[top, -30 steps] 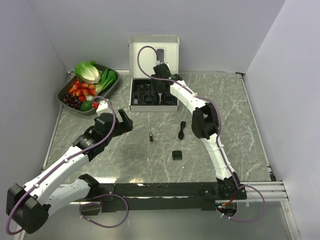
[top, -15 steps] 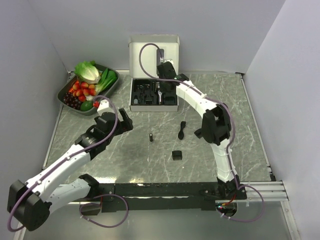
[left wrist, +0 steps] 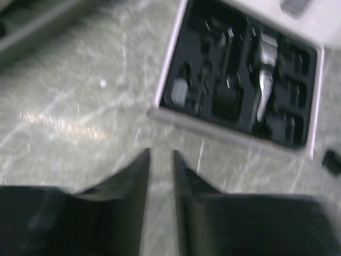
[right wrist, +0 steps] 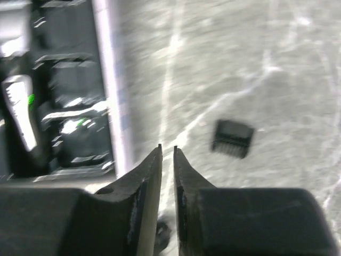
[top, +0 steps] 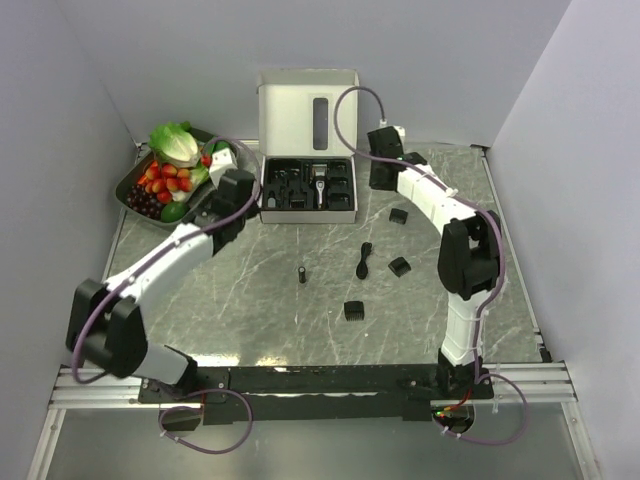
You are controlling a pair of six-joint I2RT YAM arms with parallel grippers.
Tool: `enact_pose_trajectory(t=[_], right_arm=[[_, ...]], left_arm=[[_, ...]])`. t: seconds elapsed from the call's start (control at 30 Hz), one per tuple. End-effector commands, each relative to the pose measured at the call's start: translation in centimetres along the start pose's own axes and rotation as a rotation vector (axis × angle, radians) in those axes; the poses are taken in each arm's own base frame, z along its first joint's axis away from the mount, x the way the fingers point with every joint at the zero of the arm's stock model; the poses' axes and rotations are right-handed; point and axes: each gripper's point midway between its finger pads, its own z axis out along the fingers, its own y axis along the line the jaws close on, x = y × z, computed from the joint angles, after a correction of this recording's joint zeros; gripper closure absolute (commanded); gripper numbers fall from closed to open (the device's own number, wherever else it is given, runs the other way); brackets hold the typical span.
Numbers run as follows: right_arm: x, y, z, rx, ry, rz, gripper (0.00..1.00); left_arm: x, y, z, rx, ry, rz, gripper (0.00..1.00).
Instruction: Sort the hair-cutting tools
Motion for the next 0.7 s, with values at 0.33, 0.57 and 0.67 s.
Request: enact_pose_trajectory(t=[0.33, 0.57, 0.67], right_arm=[[-2.0, -1.4, 5.1, -0.085, -0.004, 0.119, 1.0], [-1.0, 0.5, 7.8, -0.205, 0.031, 0.157, 1.0], [0.0, 0.7, 8.7, -0.228, 0.059, 0.173, 1.0]], left_arm=[[-1.5, 3.3, 15.0, -0.061, 0.117, -0.067, 0.99], [1.9, 3.9, 21.2, -0.034, 0.218, -0.055, 0.99], [2.8, 4.2, 22.2, 0.002, 0.245, -0.076, 0.99]])
